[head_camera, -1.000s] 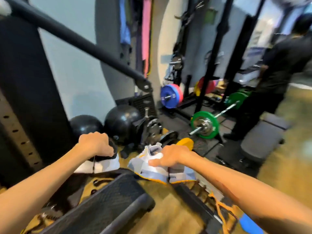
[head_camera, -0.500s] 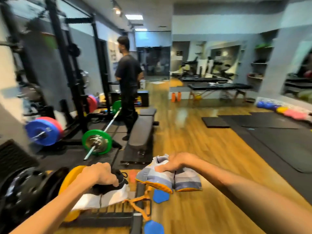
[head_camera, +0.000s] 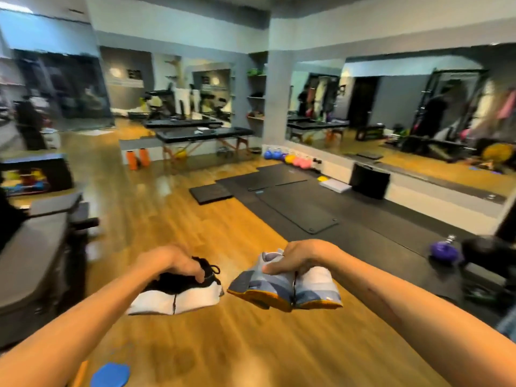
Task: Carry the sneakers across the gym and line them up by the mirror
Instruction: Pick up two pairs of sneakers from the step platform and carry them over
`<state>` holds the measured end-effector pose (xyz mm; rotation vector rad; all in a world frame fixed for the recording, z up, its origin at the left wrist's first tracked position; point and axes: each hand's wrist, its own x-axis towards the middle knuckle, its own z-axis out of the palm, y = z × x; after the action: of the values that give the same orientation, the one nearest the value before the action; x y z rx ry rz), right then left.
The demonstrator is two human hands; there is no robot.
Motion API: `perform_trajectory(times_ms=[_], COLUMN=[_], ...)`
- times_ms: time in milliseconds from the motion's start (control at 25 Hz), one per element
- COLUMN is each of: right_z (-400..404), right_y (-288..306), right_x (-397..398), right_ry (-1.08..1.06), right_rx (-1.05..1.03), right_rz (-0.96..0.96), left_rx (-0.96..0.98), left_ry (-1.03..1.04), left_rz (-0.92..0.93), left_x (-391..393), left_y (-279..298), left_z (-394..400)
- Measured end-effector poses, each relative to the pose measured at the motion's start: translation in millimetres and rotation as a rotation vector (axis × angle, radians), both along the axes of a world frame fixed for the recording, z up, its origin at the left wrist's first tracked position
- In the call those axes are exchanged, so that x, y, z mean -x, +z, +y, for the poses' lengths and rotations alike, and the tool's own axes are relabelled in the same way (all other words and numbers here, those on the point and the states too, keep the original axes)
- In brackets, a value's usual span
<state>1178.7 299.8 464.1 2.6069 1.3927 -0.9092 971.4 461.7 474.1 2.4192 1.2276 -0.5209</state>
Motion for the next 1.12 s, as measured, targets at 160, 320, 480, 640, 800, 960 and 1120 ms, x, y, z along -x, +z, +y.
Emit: perform_trajectory(times_ms=[160, 320, 480, 640, 800, 960, 1120], right_z=[-35.0, -54.0, -66.7, -83.3, -102.2, -132.7, -145.5], right_y=[-6.1, -4.1, 23.3, 37.0, 34.1, 22.7, 25.8], right_x=[-115.1, -230.3, -320.8, -417.8, -520.3, -645.2, -775.6], right_ry=[-0.202, -0.459, -0.629, -0.725, -0.747, -0.799, -0.795], right_rx=[0.01, 0.018, 0.023, 0.017, 0.033, 0.018, 0.014], right_rz=[-0.009, -0.036, -0.11, -0.183, -0.174, -0.148, -0.095], left_rx=[0.046, 0.018, -0.04, -0.017, 0.005, 0.023, 0.079], left_ry=[-0.179, -0.411, -0.632, -0.788, -0.836, -0.825, -0.8], left_rz=[-0.005, -0.026, -0.061, -0.089, -0.09, -0.076, -0.071], left_x=[-152.7, -311.5, -445.7, -578.4, -699.4, -835.1, -960.3], left_y=[-4.4, -7.7, 0.8, 8.2, 2.8, -6.7, 5.4], left_z=[4.8, 17.6, 26.9, 23.6, 16.1, -4.1, -18.8])
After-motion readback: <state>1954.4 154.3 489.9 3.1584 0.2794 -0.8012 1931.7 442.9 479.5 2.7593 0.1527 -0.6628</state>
